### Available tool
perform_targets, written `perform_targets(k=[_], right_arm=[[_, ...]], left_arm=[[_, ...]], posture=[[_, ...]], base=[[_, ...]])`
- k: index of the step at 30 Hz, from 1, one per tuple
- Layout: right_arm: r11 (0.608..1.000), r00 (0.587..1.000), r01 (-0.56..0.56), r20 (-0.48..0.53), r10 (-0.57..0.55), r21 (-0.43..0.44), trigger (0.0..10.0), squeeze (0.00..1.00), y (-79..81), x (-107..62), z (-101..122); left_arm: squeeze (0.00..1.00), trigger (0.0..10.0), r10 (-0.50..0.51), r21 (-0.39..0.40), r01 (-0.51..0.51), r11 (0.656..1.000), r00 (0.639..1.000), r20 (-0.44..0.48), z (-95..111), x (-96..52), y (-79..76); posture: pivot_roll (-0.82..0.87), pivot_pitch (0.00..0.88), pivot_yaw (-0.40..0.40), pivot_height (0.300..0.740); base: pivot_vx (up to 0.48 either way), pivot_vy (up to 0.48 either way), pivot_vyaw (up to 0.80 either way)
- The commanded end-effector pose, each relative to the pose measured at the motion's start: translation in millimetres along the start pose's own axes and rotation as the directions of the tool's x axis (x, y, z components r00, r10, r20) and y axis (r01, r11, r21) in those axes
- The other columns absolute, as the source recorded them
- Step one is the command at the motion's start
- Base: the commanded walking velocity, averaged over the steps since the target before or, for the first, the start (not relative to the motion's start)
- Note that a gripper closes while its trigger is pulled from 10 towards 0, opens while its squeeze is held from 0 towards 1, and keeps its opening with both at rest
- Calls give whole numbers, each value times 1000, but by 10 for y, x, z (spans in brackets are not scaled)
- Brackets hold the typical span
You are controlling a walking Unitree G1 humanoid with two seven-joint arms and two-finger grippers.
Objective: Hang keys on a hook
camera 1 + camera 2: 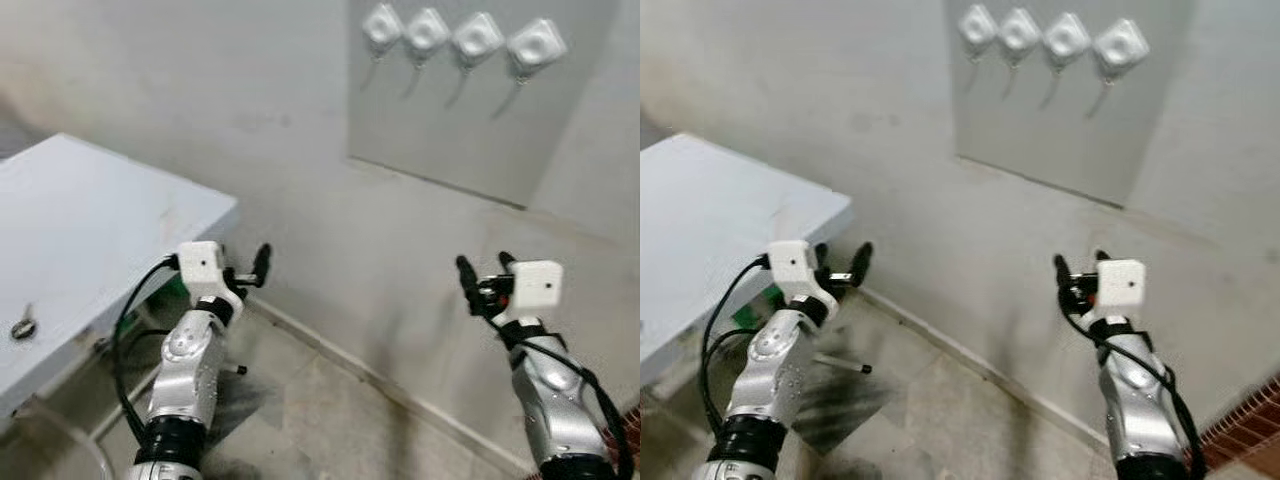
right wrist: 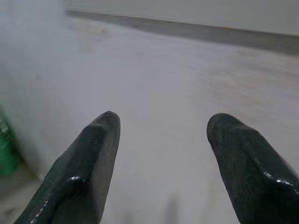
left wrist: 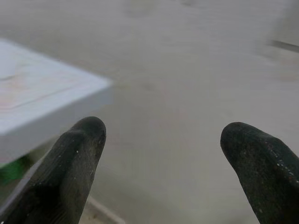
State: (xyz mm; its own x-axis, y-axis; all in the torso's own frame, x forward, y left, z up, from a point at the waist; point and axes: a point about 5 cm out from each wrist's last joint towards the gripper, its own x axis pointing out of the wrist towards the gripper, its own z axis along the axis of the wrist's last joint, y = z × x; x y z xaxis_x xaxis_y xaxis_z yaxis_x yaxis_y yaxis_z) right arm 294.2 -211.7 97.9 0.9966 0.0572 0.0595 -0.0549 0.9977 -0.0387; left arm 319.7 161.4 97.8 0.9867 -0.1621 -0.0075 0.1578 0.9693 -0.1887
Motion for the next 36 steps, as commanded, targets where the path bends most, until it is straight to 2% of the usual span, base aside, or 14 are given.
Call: perform_targets(k=[1,36], right_arm=[[1000,1000,-26,4,26,8,10000,0,71,32,20],[999,999,-32,12,32,0,10000,0,53,57,61]], left_arm=[[0,10000,21,9,-21,1000,1000,1,29,-4,50],[0,10000,23,-4,-23,1000,1000,9,41,-8,31]], posture=[[-51,0,16,740],[-50,0,9,740]], base=[[0,0,800],[0,0,800]])
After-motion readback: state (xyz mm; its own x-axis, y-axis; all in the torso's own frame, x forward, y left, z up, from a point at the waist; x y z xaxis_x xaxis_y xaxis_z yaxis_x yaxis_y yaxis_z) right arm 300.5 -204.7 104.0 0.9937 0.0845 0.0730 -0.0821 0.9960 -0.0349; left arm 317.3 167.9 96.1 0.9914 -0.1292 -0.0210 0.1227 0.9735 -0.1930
